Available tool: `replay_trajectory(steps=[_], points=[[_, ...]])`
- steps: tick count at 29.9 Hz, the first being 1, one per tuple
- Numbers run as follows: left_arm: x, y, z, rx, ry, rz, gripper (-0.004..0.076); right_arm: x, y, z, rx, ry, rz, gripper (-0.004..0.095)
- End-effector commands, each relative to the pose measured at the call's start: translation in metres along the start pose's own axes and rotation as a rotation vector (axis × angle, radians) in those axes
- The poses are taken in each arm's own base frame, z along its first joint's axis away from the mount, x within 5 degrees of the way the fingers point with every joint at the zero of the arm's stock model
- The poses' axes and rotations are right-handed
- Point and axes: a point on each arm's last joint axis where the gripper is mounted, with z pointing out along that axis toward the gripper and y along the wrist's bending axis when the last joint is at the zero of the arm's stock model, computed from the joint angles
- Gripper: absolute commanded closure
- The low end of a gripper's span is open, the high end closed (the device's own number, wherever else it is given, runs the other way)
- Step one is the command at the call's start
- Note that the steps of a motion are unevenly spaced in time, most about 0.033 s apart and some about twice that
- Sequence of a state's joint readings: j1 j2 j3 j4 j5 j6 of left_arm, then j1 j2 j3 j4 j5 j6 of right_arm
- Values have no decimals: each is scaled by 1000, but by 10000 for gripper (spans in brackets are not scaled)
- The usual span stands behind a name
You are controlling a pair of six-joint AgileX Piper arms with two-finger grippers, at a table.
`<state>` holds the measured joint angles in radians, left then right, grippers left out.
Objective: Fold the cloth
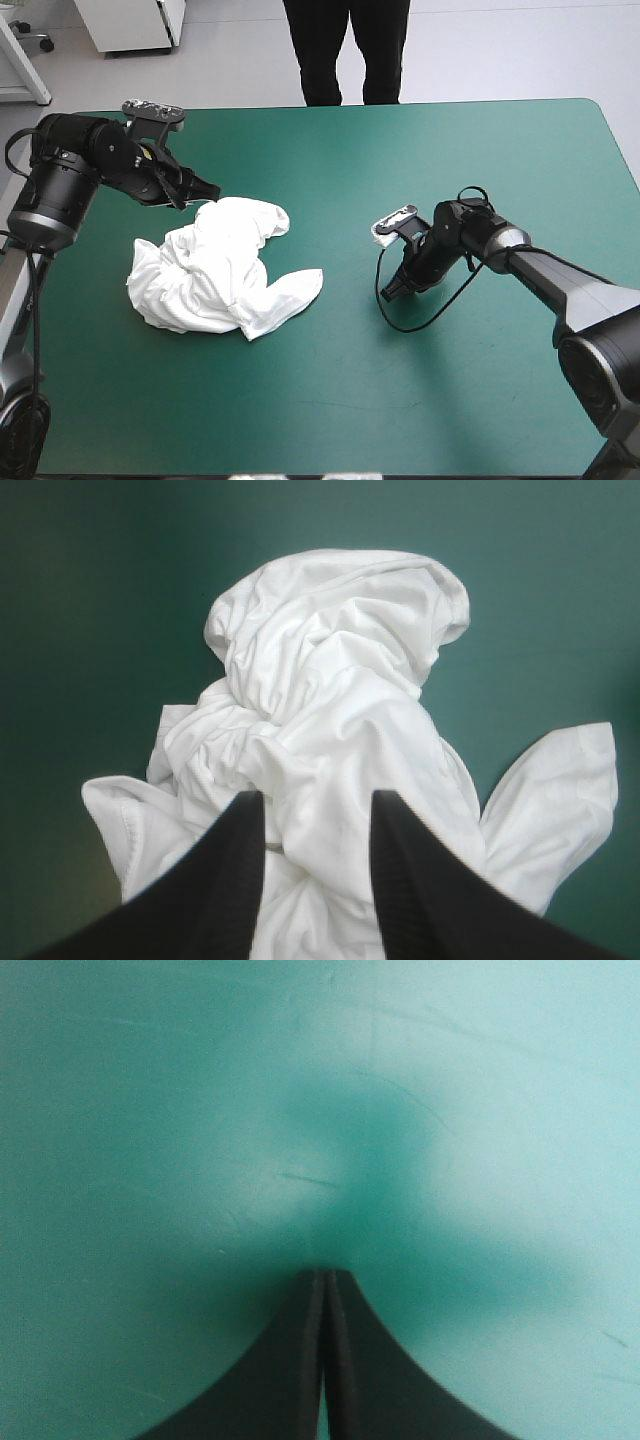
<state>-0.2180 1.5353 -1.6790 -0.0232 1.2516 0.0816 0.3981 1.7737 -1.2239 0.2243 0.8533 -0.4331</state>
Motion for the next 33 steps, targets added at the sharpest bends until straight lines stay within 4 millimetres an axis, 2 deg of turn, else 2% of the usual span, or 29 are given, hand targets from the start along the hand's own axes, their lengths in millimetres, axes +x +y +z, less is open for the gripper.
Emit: replay_trajectory(steps=[1, 15, 18, 22, 24, 29, 31, 33], points=[[-2, -2, -27, 5, -87, -2, 466, -3, 4, -15, -4, -27, -13, 925], [-1, -2, -27, 5, -84, -2, 466, -2, 2, -16, 8, -11, -29, 925], [2, -2, -39, 3, -109, 6, 466, -3, -2, -25, 58, 11, -7, 924], [11, -3, -65, -2, -162, 15, 465, -5, -3, -60, 139, -29, 5, 878], [17, -5, -78, 3, -184, 16, 465, -3, 0, -84, 167, -59, 24, 802], [36, -18, -110, -17, -245, 82, 463, 18, 15, -141, 202, -146, 76, 506], [43, -22, -118, -28, -260, 114, 455, 32, 22, -164, 209, -162, 106, 404], [48, -25, -119, -22, -260, 128, 437, 44, 27, -184, 235, -191, 121, 362]])
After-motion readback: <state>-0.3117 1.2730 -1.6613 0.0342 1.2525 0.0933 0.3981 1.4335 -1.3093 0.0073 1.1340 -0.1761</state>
